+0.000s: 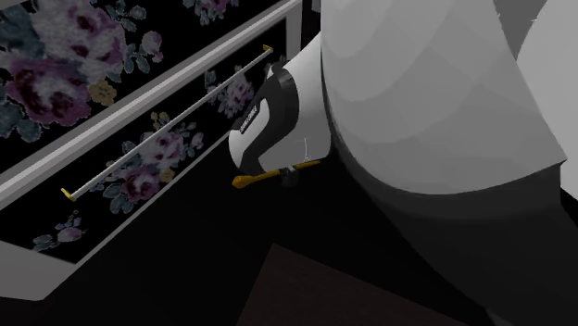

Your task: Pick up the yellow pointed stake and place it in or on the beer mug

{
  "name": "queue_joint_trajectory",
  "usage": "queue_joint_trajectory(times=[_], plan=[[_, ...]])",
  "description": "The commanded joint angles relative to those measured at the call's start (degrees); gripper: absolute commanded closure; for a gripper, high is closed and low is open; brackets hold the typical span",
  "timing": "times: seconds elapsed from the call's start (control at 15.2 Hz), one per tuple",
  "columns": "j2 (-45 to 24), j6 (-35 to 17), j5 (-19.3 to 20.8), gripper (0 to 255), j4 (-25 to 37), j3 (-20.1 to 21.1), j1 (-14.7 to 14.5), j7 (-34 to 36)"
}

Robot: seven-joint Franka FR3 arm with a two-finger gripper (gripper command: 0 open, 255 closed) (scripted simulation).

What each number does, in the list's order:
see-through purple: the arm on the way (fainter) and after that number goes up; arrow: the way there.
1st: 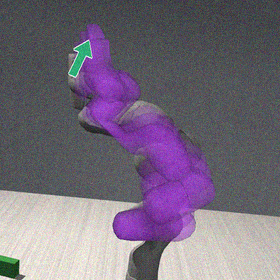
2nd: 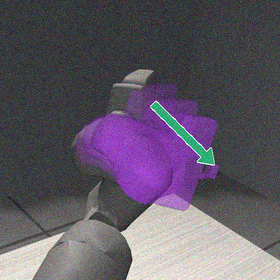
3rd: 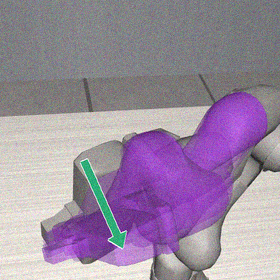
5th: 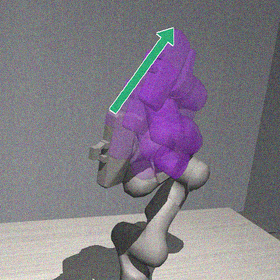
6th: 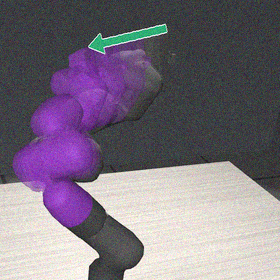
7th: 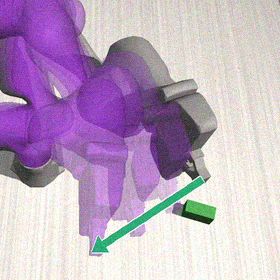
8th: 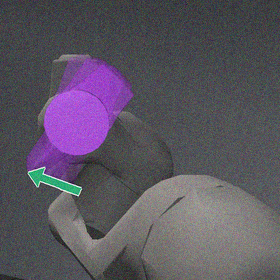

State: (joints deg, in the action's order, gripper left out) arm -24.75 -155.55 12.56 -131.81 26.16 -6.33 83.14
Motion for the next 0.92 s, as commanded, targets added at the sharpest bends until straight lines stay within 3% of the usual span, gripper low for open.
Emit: queue_joint_trajectory(times=[0.0,0.26,0.86], plan=[[-4.62,-0.95,2.5,0,4.33,-3.57,-3.28,4.22],[-11.88,-2.01,4.23,0,11.88,-8.4,-7.86,9.51],[-17.62,-5.18,5.86,0,14.66,-10.96,-10.28,10.76]])
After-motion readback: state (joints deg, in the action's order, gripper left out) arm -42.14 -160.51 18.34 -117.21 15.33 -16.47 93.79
